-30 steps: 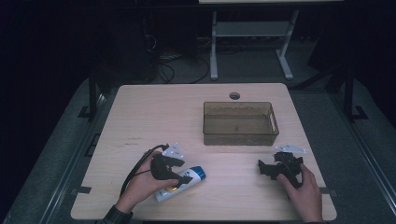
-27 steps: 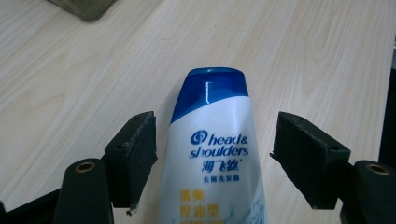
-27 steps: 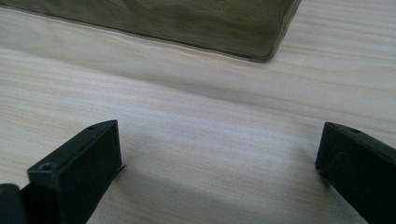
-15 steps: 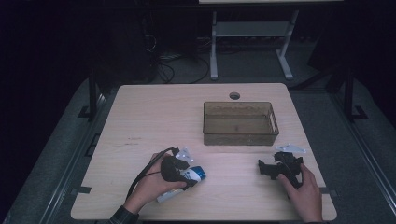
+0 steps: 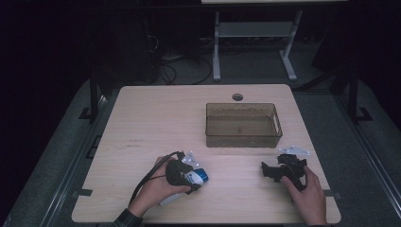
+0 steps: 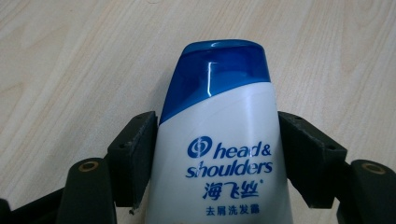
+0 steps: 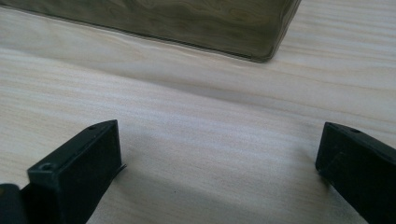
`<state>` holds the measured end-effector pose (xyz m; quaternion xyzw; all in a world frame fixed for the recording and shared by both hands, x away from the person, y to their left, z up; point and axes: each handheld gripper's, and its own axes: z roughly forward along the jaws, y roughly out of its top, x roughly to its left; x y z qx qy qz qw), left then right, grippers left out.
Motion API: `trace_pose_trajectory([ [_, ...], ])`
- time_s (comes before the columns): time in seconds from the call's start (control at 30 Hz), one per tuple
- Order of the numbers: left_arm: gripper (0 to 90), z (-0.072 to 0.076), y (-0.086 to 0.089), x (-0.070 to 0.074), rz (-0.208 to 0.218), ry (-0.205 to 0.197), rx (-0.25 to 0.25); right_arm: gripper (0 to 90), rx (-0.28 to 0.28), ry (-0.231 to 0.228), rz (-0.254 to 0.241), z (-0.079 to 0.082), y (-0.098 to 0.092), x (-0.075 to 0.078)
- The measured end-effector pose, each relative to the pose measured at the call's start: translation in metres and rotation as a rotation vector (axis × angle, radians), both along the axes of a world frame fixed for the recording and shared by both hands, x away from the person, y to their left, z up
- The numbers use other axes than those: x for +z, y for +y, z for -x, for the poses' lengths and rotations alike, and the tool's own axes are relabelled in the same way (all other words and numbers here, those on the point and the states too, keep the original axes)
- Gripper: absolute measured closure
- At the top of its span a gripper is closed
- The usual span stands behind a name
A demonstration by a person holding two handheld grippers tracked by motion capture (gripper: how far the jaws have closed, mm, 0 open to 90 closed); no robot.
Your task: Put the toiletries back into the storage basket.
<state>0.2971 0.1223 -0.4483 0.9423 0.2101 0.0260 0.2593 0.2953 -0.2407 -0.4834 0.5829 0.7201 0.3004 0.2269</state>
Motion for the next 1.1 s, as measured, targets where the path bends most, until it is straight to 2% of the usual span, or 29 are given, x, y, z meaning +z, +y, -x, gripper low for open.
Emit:
trace_pose_trajectory([
  [0.47,33.3,0.002,-0.002,0.000,-0.026,-0.016,-0.011,0.0,0.000,0.000,0.000,0.000,0.000,0.000],
  [0.6,33.5,0.000,0.002,0.003,0.000,-0.002,-0.008,0.0,0.000,0.000,0.000,0.000,0.000,0.000],
  [0.67,33.5,0.001,0.004,0.006,0.038,-0.001,0.015,0.0,0.000,0.000,0.000,0.000,0.000,0.000],
  [0.8,33.6,0.000,0.010,0.010,0.071,0.002,0.016,0.0,0.000,0.000,0.000,0.000,0.000,0.000],
  [0.97,33.6,0.001,0.019,0.014,0.141,0.008,0.016,0.0,0.000,0.000,0.000,0.000,0.000,0.000],
  [1.1,33.7,0.001,0.025,0.019,0.172,0.007,0.006,0.0,0.000,0.000,0.000,0.000,0.000,0.000],
])
